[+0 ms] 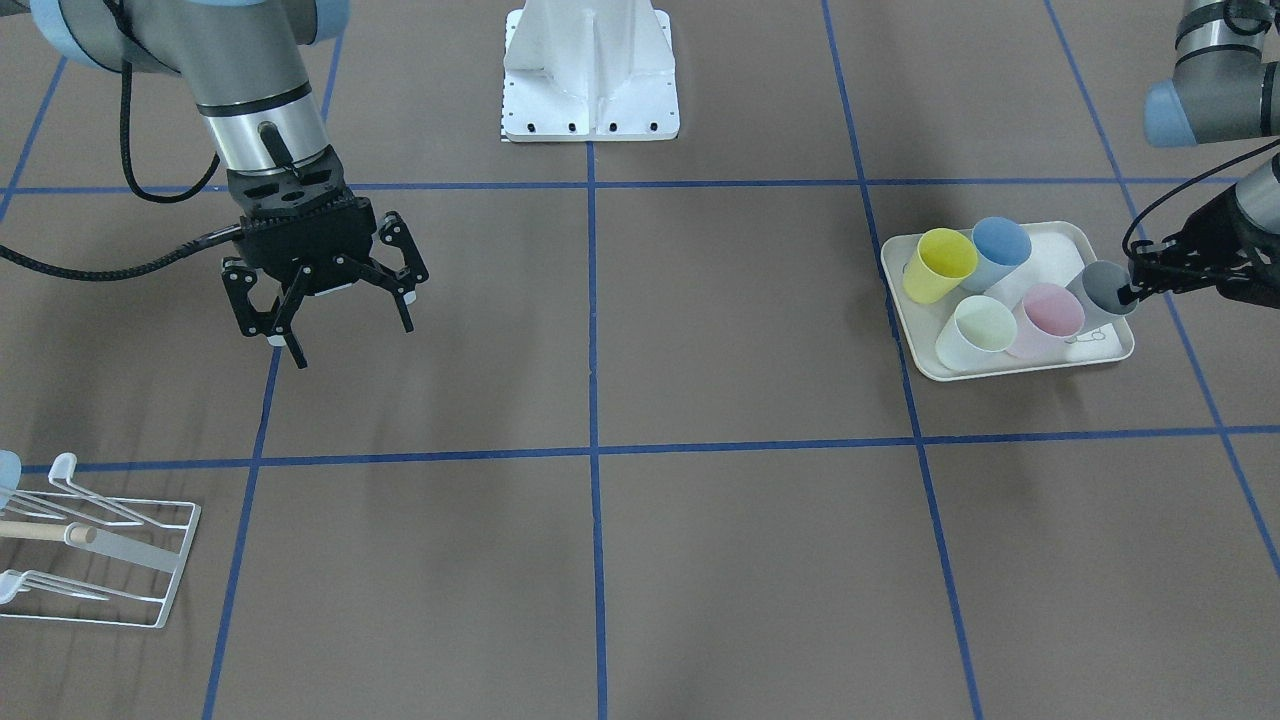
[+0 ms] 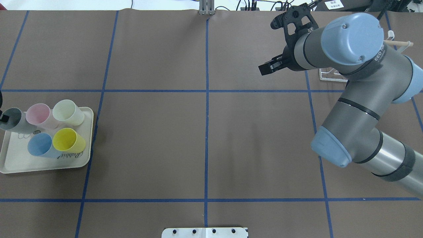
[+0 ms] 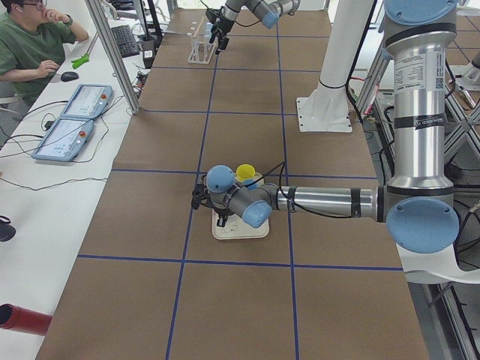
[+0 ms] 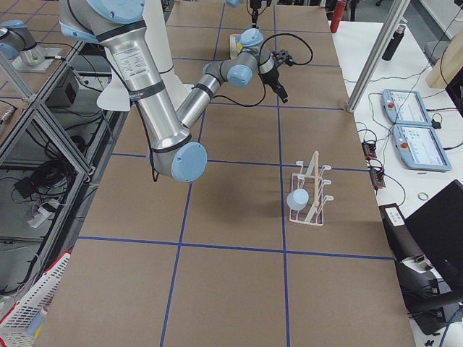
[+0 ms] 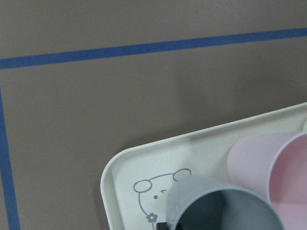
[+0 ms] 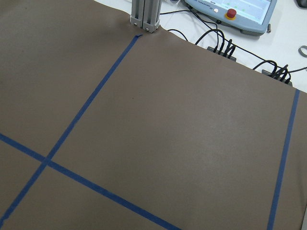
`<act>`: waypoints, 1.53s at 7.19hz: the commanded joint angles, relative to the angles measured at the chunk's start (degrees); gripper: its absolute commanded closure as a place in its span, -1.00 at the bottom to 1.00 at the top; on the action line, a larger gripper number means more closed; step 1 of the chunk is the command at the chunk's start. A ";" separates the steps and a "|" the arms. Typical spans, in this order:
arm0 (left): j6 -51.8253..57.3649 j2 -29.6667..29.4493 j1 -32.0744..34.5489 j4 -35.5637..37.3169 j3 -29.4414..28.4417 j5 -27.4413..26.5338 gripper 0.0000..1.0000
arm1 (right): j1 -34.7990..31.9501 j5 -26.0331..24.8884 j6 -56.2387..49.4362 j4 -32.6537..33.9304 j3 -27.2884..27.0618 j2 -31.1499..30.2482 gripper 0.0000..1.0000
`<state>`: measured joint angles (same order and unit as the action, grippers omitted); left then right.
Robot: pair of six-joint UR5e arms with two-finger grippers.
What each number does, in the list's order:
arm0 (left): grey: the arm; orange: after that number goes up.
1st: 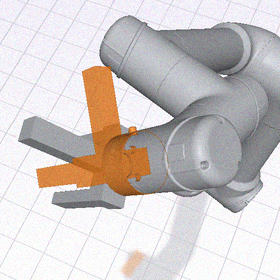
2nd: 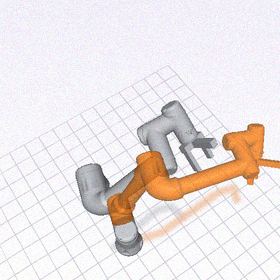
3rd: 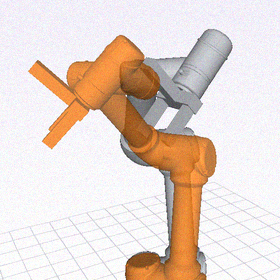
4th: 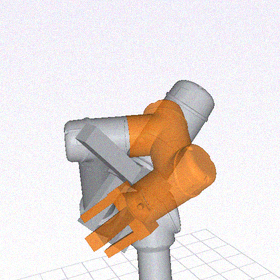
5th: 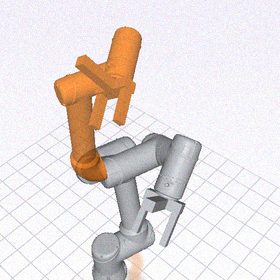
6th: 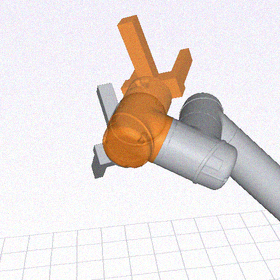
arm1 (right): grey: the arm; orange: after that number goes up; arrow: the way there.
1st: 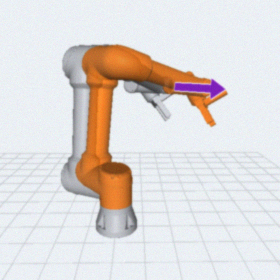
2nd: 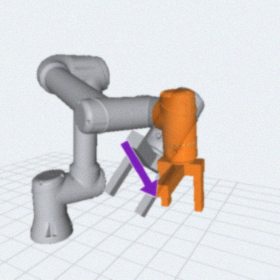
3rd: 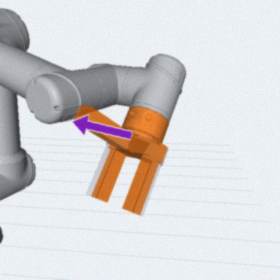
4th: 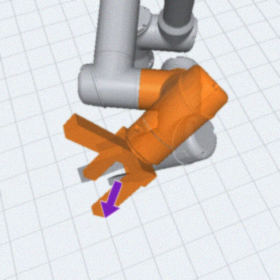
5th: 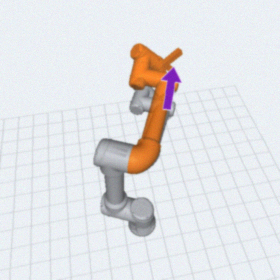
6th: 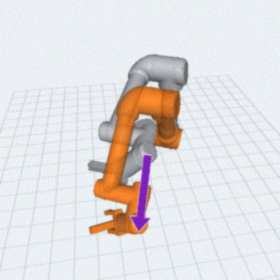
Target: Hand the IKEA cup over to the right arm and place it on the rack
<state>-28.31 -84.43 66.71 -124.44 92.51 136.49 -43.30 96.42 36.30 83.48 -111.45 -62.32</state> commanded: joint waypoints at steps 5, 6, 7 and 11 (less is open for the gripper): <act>0.80 2.86 4.65 1.99 7.05 0.09 1.00 | 0.85 -0.27 0.00 -0.07 0.00 0.00 -0.99; 0.80 2.78 6.31 7.49 11.94 0.09 1.00 | 0.94 -0.27 0.00 -0.07 0.00 0.00 -0.98; 0.72 2.52 8.33 15.46 19.03 -0.09 1.00 | 1.03 -0.27 0.00 -0.16 0.00 0.00 -0.98; -17.74 -11.94 7.31 25.65 22.80 0.79 1.00 | 2.34 -2.45 -0.87 -2.94 0.53 -0.52 -0.98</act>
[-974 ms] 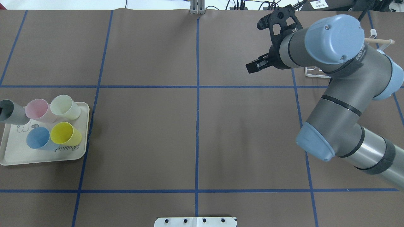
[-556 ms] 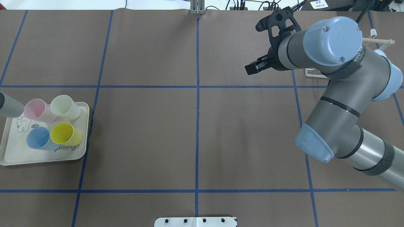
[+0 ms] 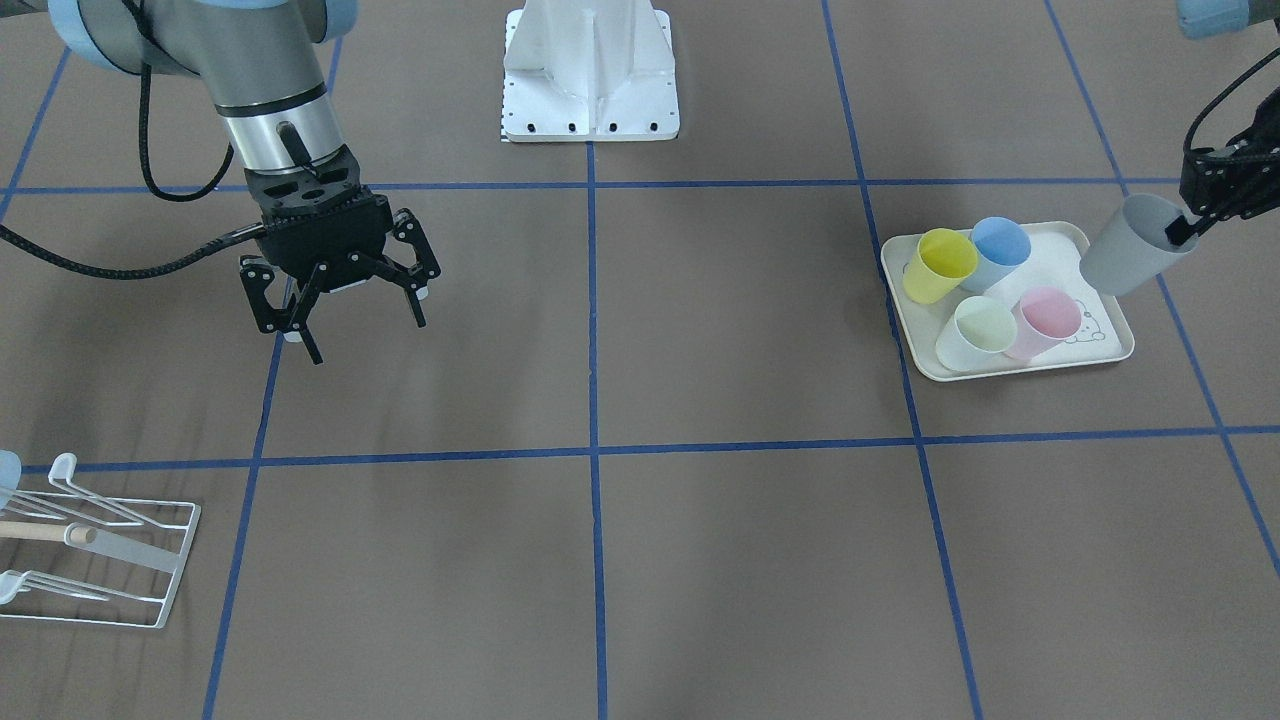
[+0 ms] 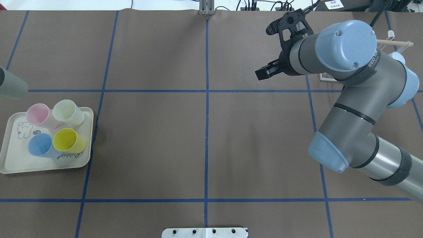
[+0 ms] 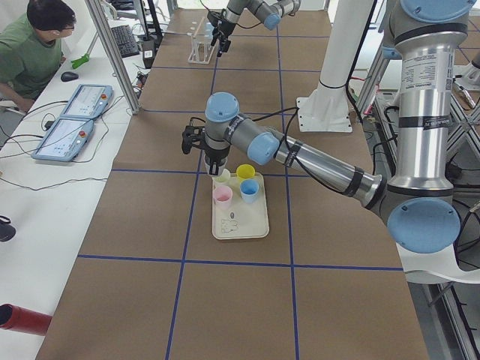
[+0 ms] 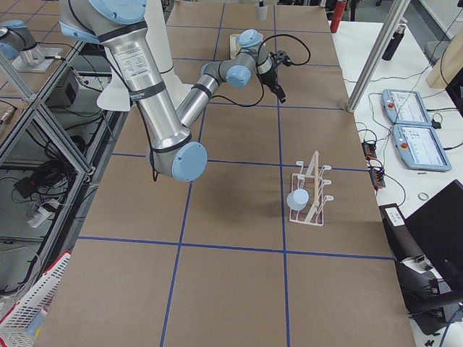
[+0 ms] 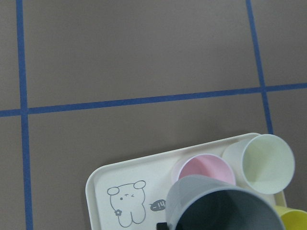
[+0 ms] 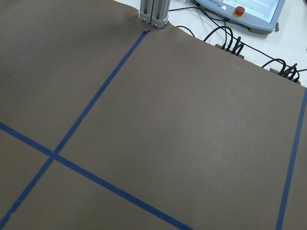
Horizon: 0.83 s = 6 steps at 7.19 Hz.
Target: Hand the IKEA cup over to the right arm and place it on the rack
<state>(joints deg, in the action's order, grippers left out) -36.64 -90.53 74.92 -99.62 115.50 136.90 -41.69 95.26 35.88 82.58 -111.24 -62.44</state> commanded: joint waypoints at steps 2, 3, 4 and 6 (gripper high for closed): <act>-26.65 -18.39 -8.69 0.31 -4.21 0.38 1.00 | 0.64 -1.66 -7.98 -11.88 3.13 -1.88 -0.98; -34.74 -25.33 -12.21 0.22 -7.28 0.29 1.00 | 0.56 -1.66 -12.37 -13.56 3.05 -2.07 -0.98; -41.00 -30.62 -14.60 0.13 -9.57 0.38 1.00 | 0.56 -1.57 -13.19 -17.06 3.14 -2.33 -0.98; -47.89 -35.75 -19.18 -0.31 -10.38 0.21 1.00 | 0.56 -1.04 -13.99 -26.54 3.14 -6.79 -0.99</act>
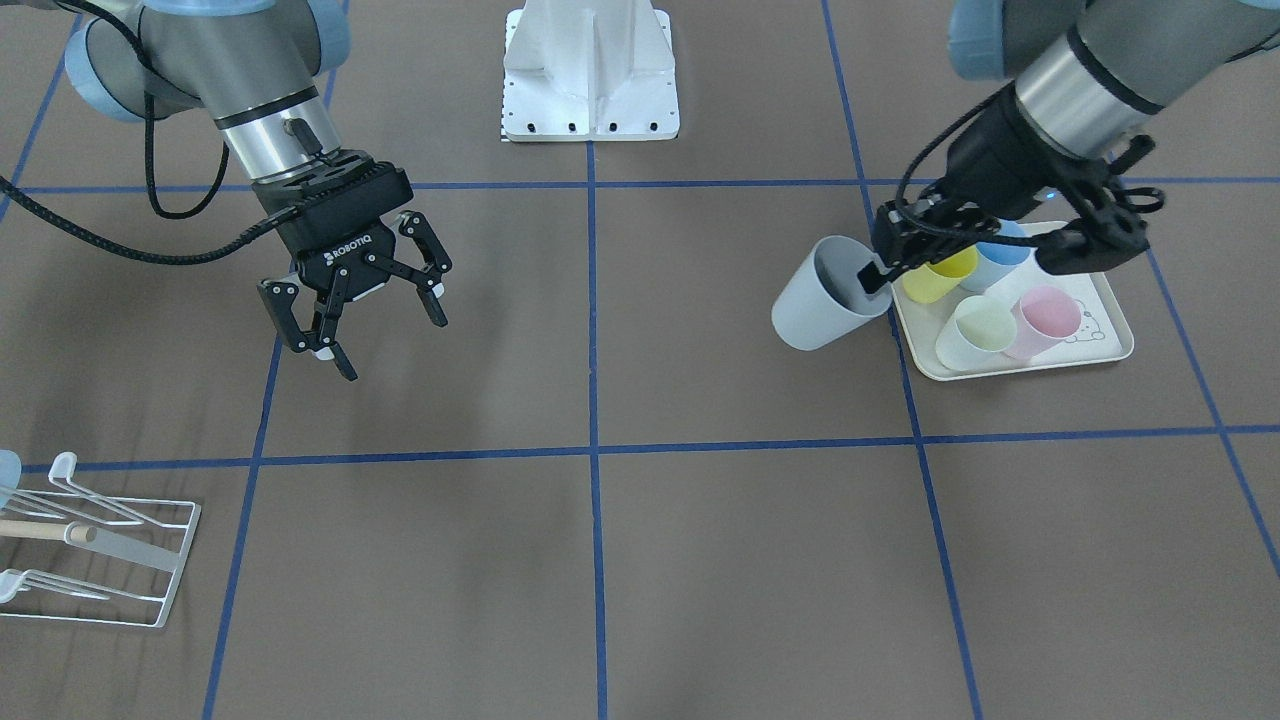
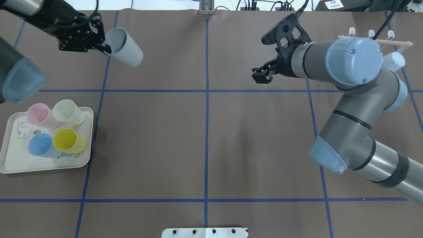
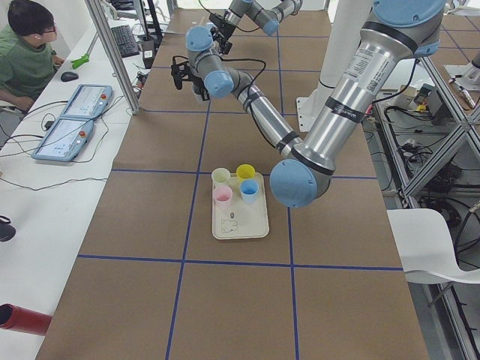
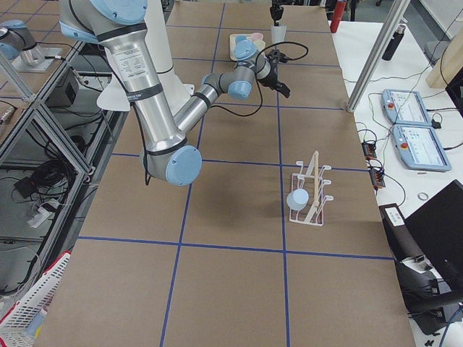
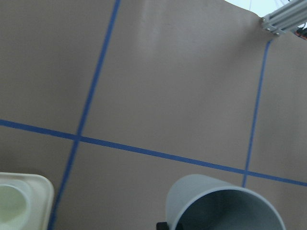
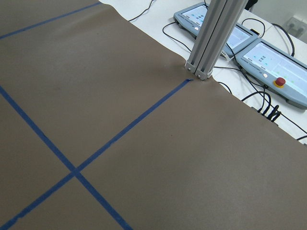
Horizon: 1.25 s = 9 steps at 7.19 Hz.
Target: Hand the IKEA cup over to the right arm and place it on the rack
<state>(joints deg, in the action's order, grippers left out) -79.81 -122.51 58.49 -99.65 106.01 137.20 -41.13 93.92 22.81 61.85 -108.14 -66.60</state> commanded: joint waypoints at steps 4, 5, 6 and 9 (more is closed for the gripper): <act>-17.89 -12.47 -6.98 -1.50 -3.88 -0.18 1.00 | -0.01 0.47 -5.30 -20.87 0.04 -9.59 -0.98; -21.84 -13.36 -7.86 -4.12 -4.76 -0.26 1.00 | -0.01 0.39 -8.02 -24.29 0.12 -10.65 -0.98; -26.14 -15.54 -8.47 -6.23 -6.77 -0.26 1.00 | 0.17 0.47 -8.57 -27.37 0.12 -11.27 -0.98; -30.49 -17.58 -8.83 -7.92 -8.10 -0.35 1.00 | 2.62 -0.31 -5.77 -28.98 -0.14 -10.05 -0.98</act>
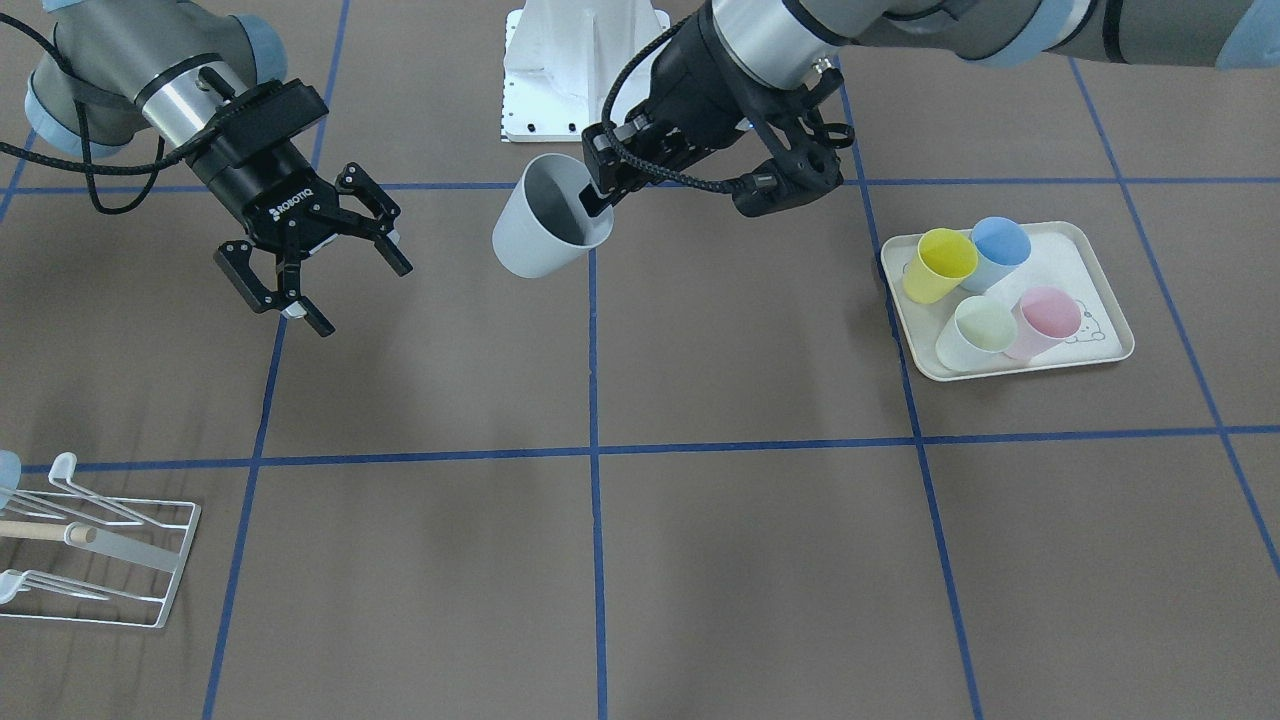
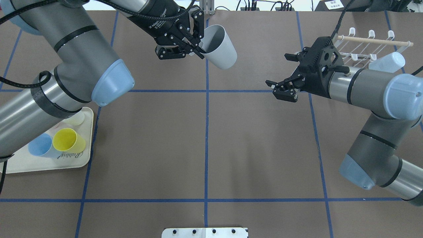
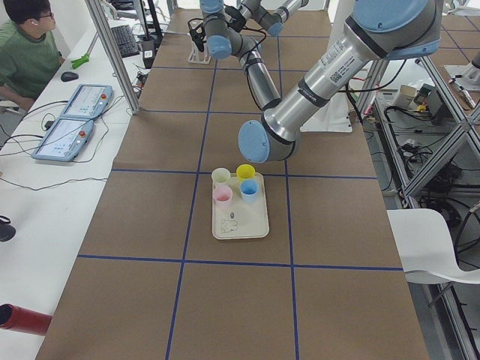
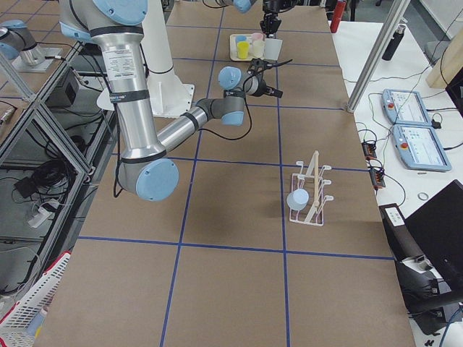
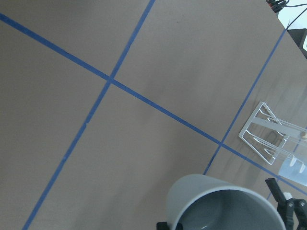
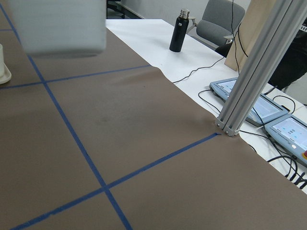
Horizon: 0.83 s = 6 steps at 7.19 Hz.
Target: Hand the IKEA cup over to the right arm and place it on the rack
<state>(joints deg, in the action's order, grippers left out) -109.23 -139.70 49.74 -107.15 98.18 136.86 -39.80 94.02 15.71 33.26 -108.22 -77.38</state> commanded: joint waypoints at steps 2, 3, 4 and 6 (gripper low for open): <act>-2.48 -0.13 0.18 -0.43 -0.27 -0.01 1.00 | 3.49 -2.86 2.05 -0.31 0.20 3.71 -0.98; -2.74 -0.05 0.18 -0.34 -0.27 -0.01 1.00 | 5.07 -4.96 2.05 -0.22 0.29 5.03 -0.98; -3.88 0.30 0.27 -0.34 -0.27 0.08 1.00 | 7.34 -7.16 2.05 0.22 0.47 6.96 -0.98; -6.68 0.92 0.27 -0.34 -0.18 0.34 1.00 | 12.36 -13.05 2.49 0.84 2.30 11.09 -0.98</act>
<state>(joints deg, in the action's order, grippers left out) -114.30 -139.16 49.99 -107.50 97.93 137.03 -30.19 84.04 18.05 33.82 -106.98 -68.65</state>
